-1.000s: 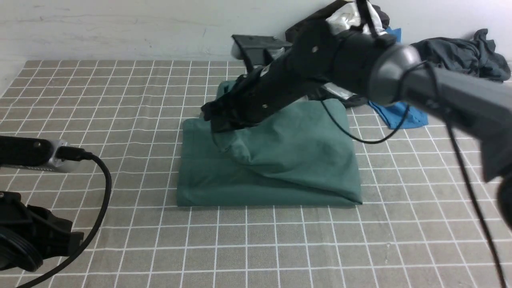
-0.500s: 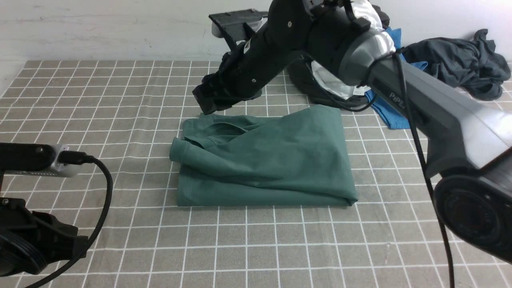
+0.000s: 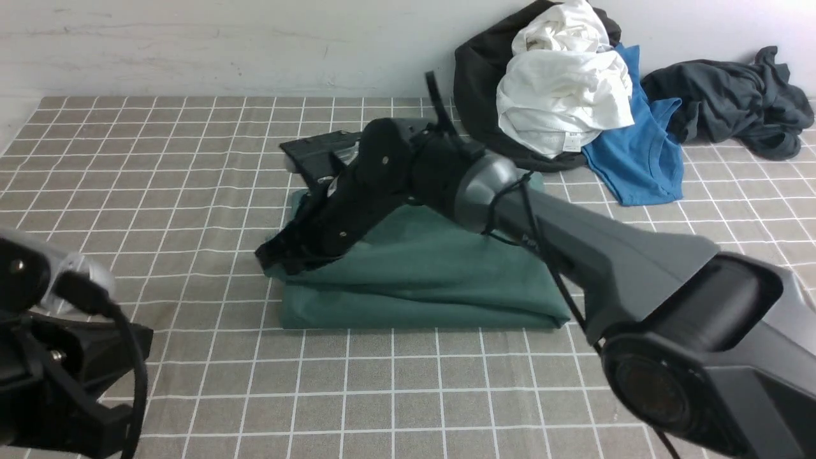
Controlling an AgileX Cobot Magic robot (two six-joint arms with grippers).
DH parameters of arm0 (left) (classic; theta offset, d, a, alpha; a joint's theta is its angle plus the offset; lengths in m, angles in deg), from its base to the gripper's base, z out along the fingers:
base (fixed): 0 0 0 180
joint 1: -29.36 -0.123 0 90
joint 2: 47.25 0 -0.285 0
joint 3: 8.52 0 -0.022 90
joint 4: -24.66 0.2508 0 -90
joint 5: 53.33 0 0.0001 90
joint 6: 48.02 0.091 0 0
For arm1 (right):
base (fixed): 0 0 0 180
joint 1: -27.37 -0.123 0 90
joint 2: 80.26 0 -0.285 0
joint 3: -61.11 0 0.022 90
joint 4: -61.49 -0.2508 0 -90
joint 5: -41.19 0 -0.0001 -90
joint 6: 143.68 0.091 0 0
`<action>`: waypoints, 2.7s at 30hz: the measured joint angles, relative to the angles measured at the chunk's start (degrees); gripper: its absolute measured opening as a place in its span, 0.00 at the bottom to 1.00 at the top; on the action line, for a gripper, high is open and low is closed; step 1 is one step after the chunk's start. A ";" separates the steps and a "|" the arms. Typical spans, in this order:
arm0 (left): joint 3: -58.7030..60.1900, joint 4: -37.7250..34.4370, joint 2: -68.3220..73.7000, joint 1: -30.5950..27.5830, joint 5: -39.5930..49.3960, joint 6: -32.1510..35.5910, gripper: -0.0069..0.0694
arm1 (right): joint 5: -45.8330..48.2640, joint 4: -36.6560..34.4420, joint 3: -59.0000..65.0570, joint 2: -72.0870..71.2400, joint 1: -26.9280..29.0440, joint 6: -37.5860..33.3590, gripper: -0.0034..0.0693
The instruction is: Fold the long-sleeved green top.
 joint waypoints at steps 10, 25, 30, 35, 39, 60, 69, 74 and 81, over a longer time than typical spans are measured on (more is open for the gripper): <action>4.40 -6.94 -14.04 0.00 -0.99 14.67 0.08 | 17.56 18.94 -4.60 -10.54 -0.67 -2.42 0.03; 5.07 -7.89 -21.13 0.00 -1.40 16.05 0.08 | 18.51 25.50 34.79 -59.05 12.22 3.69 0.03; 5.07 -7.89 -21.13 0.00 -1.40 16.05 0.08 | 3.68 25.49 58.48 -74.63 12.33 3.90 0.03; 5.12 -7.89 -21.13 0.00 -1.40 16.05 0.08 | -13.50 25.49 82.46 -89.18 12.33 2.66 0.03; 5.12 -7.89 -21.13 0.00 -1.40 16.05 0.08 | -24.31 25.49 97.39 -98.64 12.33 2.51 0.03; 5.12 -7.89 -21.13 0.00 -1.40 16.05 0.08 | -19.67 26.13 119.40 -109.15 12.33 2.28 0.03; 5.12 -8.01 -21.13 0.00 -1.55 16.05 0.08 | -24.10 25.70 125.58 -117.18 13.49 2.28 0.03; 5.12 -8.12 -21.13 0.00 -1.55 16.05 0.08 | -28.68 25.70 132.46 -129.11 19.34 3.74 0.03; 5.12 -8.12 -21.18 0.00 -1.55 16.05 0.08 | -31.73 30.82 135.64 -145.37 32.29 15.35 0.03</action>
